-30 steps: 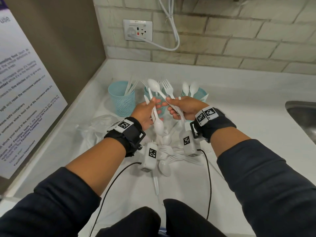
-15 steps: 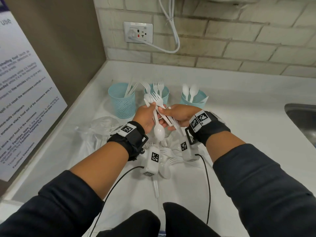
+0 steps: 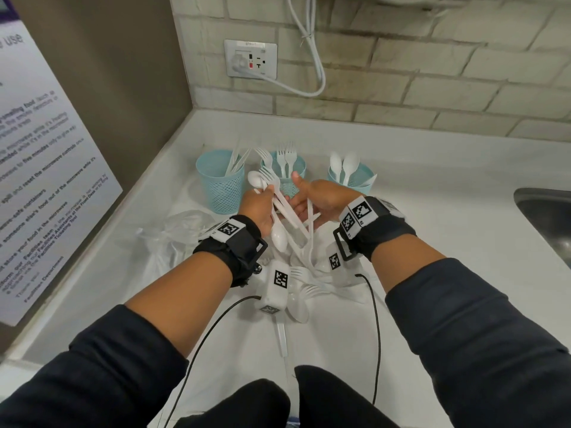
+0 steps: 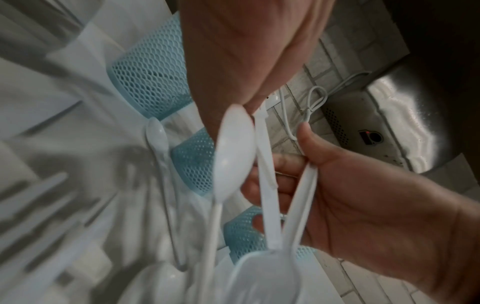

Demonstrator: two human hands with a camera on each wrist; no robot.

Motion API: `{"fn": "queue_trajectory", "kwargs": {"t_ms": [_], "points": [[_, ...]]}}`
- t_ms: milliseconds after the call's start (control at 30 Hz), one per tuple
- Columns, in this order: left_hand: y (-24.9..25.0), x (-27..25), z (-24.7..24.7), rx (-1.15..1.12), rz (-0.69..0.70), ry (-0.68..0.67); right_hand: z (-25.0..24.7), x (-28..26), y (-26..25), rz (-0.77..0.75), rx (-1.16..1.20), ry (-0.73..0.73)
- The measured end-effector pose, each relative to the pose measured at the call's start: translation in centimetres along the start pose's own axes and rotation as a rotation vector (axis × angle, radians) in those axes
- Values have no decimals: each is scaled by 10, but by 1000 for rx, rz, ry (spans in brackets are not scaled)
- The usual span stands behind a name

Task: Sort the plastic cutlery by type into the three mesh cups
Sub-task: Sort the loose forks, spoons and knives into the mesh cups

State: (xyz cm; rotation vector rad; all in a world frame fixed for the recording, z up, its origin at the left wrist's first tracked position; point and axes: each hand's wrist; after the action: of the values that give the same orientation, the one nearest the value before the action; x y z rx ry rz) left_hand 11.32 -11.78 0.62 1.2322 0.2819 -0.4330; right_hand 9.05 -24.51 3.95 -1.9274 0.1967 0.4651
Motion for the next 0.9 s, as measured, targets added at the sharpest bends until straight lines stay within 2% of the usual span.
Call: {"fn": "queue_trajectory", "kwargs": {"t_ms": [100,167,233,300,367,433,733,900], "points": [[2,-3,-4,-24,-6,-25,-21,4,-3,-76,-45,234],[3,-6,-5,-26,-6,-67,-36,7,-2,-168,-12,454],[4,-8,-7,-15,2,-81,-49,8,-1,-273,122,661],[3,-8,-7,9,8,-78,-57,6,1,-363,399,726],[3,-9,-6,42,18,-79,-58,5,5,-414,586,682],[4,-10,-4,60,25,-86,-52,6,11,-426,611,609],[5,-6,-5,55,75,-66,-30,7,27,-411,521,342],[5,-5,-5,16,90,-59,-25,4,28,-338,302,302]]}}
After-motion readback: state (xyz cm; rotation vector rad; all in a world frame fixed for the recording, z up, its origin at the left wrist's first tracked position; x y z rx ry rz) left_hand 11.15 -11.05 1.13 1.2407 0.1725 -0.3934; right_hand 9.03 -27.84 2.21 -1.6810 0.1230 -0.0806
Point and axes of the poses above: each hand's wrist, its own x-axis towards the middle knuckle, its own z-axis out of the palm, y = z × x, and after that the axes turned 5 degrees about -z, right-handed
